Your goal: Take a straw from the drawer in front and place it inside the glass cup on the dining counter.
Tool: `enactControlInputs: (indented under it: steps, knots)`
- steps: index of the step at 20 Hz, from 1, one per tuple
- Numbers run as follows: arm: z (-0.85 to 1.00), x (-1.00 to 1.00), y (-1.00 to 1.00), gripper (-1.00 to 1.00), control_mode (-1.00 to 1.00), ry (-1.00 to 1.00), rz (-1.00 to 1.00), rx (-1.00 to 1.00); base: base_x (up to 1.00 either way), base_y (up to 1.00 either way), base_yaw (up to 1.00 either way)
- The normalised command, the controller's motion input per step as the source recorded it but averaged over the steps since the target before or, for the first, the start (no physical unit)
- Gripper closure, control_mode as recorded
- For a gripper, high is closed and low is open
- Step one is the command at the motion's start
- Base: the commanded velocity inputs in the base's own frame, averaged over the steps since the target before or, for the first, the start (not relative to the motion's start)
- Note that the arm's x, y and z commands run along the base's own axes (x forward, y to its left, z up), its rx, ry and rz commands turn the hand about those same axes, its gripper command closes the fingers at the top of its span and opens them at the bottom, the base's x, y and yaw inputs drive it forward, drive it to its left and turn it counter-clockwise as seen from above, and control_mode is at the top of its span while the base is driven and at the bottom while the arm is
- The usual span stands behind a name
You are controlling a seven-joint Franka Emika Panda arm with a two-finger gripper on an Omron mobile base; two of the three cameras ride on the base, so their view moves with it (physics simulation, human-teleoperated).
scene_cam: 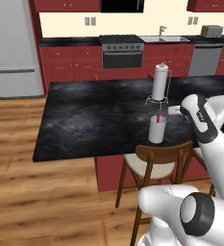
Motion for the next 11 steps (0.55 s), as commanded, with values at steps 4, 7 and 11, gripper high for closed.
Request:
enactControlInputs:
  steps: [4, 7, 11]
  knots:
    - [0.84, -0.75, 0.52, -1.0, -1.0, 0.0, 0.0, -0.01, 0.0, 0.0, 0.0]
    - [0.62, -0.73, 0.87, -1.0, -1.0, 0.01, 0.0, -0.09, 0.0, 0.0, 0.0]
    - [0.4, -0.43, 1.0, -1.0, -1.0, 0.1, 0.0, -0.17, 0.0, 0.0, 0.0]
